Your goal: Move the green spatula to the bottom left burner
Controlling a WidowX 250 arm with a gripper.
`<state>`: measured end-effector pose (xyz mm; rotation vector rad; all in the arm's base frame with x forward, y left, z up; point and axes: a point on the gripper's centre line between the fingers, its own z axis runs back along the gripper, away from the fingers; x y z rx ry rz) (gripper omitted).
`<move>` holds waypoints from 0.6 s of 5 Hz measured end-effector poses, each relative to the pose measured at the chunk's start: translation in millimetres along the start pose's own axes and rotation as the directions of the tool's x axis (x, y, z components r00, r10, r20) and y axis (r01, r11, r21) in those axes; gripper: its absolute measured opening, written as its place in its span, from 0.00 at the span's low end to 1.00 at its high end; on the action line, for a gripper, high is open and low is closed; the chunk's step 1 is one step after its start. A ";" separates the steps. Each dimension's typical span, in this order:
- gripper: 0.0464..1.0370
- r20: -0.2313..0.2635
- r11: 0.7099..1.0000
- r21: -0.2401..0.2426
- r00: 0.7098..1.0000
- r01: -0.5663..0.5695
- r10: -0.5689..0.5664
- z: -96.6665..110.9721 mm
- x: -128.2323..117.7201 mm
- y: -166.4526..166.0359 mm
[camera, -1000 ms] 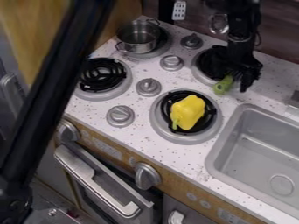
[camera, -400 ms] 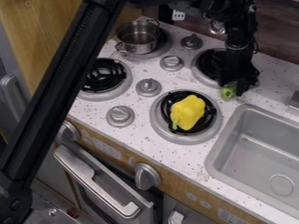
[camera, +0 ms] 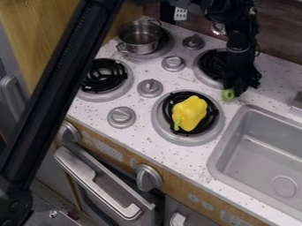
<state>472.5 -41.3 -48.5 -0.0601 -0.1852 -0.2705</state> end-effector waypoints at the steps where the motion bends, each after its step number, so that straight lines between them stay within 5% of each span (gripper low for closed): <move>1: 0.26 -0.008 1.000 0.004 1.000 -0.010 0.011 8.9 -12.9 3.7; 3: 0.26 0.020 0.980 0.119 0.987 -0.162 0.161 83.6 -44.1 53.9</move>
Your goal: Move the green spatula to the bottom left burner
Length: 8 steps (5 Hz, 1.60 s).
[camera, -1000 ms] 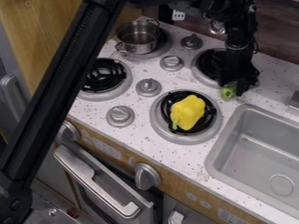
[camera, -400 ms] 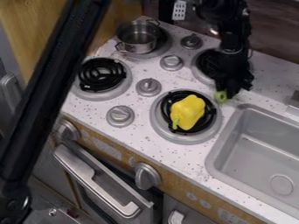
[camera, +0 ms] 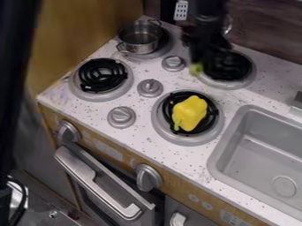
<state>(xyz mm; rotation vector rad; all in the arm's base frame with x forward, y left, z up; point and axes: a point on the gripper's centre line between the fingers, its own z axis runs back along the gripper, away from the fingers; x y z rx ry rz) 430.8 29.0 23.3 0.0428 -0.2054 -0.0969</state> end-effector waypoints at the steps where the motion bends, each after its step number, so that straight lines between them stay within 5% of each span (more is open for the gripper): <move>1: 0.26 -0.056 0.997 0.048 0.996 -0.066 0.068 3.3 -24.2 34.8; 3: 0.26 -0.104 0.974 0.093 0.970 -0.209 0.218 -10.1 -67.6 93.6; 4: 0.26 -0.070 0.960 0.106 0.961 -0.259 0.267 -9.6 -71.7 114.6; 8: 0.32 -0.092 0.960 0.095 0.958 -0.263 0.271 -40.0 -80.2 144.8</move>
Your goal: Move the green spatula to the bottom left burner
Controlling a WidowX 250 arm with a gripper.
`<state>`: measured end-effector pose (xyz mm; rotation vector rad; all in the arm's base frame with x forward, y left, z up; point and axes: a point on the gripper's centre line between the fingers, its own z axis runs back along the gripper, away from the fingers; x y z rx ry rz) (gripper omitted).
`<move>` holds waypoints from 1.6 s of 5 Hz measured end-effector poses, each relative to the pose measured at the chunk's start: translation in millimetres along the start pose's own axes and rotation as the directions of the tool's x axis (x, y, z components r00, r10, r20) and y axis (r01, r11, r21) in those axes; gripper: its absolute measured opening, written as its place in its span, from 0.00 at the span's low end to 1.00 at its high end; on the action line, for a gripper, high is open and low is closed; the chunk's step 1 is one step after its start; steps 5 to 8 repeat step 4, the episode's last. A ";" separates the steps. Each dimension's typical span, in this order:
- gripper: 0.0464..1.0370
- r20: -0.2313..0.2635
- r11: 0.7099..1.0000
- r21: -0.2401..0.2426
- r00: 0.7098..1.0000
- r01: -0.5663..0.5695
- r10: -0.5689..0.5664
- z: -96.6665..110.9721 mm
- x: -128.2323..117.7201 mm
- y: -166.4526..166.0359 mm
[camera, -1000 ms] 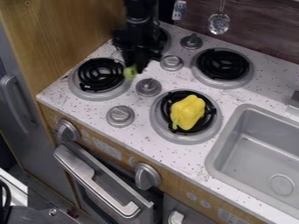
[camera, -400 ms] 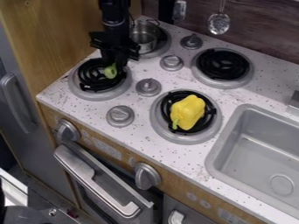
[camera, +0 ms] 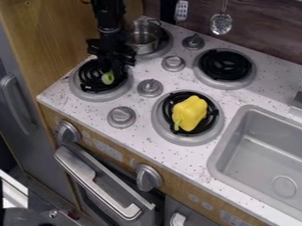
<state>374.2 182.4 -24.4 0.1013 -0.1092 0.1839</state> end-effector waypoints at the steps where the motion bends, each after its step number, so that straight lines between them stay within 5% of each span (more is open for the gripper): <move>1: 0.63 -0.018 0.999 -0.010 0.999 0.031 -0.031 -1.2 0.5 -0.6; 2: 0.91 -0.017 0.997 -0.019 0.997 0.076 -0.076 -0.2 1.4 -4.2; 3: 0.96 0.015 0.992 -0.036 0.993 0.117 -0.117 31.2 7.1 -17.0; 4: 0.96 -0.009 0.987 -0.014 0.987 0.158 -0.158 59.2 -0.8 -44.4; 8: 0.96 -0.009 0.987 -0.014 0.987 0.158 -0.158 59.2 -0.8 -44.4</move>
